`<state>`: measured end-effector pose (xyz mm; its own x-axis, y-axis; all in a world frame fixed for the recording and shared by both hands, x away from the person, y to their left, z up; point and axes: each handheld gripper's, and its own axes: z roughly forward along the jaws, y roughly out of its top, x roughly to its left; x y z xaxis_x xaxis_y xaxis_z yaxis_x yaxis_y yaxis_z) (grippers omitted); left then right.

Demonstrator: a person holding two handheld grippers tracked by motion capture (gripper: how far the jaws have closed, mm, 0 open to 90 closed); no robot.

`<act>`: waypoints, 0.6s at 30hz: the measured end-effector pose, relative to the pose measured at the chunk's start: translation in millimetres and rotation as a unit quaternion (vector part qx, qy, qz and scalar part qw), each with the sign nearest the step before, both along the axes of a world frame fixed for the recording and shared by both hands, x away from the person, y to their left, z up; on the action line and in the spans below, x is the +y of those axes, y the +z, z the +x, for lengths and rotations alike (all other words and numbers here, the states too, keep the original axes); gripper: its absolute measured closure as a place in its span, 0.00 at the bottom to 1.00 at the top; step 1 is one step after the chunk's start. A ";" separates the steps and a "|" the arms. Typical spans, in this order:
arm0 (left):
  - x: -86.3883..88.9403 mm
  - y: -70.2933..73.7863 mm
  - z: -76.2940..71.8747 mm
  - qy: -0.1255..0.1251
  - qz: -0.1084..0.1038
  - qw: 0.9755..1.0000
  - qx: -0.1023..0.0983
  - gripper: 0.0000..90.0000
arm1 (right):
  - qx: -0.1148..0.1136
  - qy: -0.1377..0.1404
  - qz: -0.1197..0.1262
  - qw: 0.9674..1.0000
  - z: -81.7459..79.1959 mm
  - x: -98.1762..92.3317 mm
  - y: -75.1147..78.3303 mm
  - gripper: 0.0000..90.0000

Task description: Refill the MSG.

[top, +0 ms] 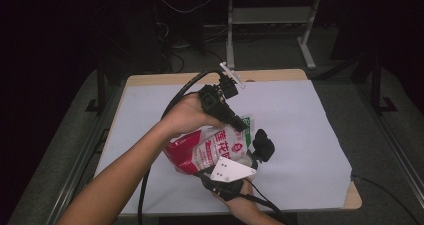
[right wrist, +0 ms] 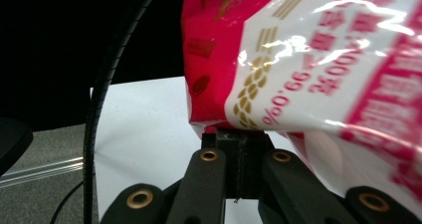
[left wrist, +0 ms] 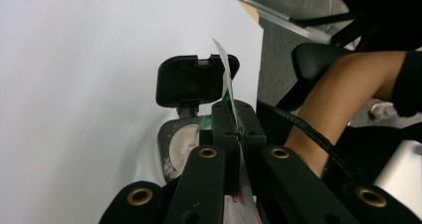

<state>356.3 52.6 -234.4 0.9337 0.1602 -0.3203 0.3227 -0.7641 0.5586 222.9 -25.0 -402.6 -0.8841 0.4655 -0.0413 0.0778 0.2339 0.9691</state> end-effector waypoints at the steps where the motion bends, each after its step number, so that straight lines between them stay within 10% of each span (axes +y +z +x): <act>1: 3.7 -0.1 -0.7 0.003 -0.006 1.000 -0.002 1.00 | 0.001 0.000 -0.001 1.000 0.4 0.3 -0.6 1.00; 12: 49.2 -2.5 -5.2 0.043 -0.056 0.998 -0.003 1.00 | 0.024 -0.012 -0.021 0.999 7.1 2.7 -6.4 1.00; 18: 87.8 -7.2 0.3 0.079 -0.099 0.992 -0.016 1.00 | 0.027 -0.015 -0.020 0.999 9.6 1.0 -6.0 1.00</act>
<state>356.6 140.4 -241.5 0.9121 0.2423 -0.3308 0.4095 -0.5795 0.7046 232.5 -23.9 -408.6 -0.8709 0.4913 -0.0133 0.1369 0.2684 0.9535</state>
